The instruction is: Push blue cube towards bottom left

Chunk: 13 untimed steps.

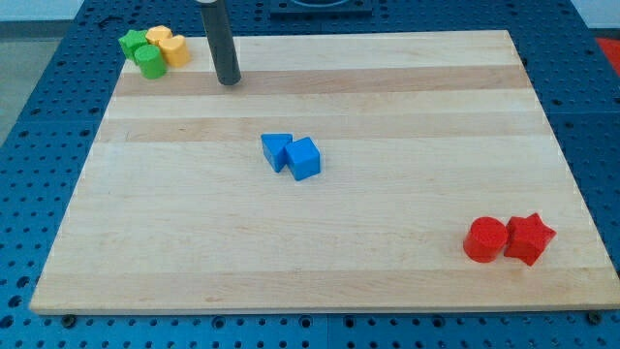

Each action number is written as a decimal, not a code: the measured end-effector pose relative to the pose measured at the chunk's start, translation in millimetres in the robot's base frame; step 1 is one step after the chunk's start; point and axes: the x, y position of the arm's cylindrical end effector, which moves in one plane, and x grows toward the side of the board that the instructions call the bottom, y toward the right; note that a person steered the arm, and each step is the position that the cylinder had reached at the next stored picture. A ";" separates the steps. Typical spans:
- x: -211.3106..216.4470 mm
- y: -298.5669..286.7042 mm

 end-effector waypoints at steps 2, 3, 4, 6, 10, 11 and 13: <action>6.2 31.3; 15.3 41.5; 32.2 50.3; 69.1 142.6; 141.5 142.9; 147.6 111.3; 185.5 55.8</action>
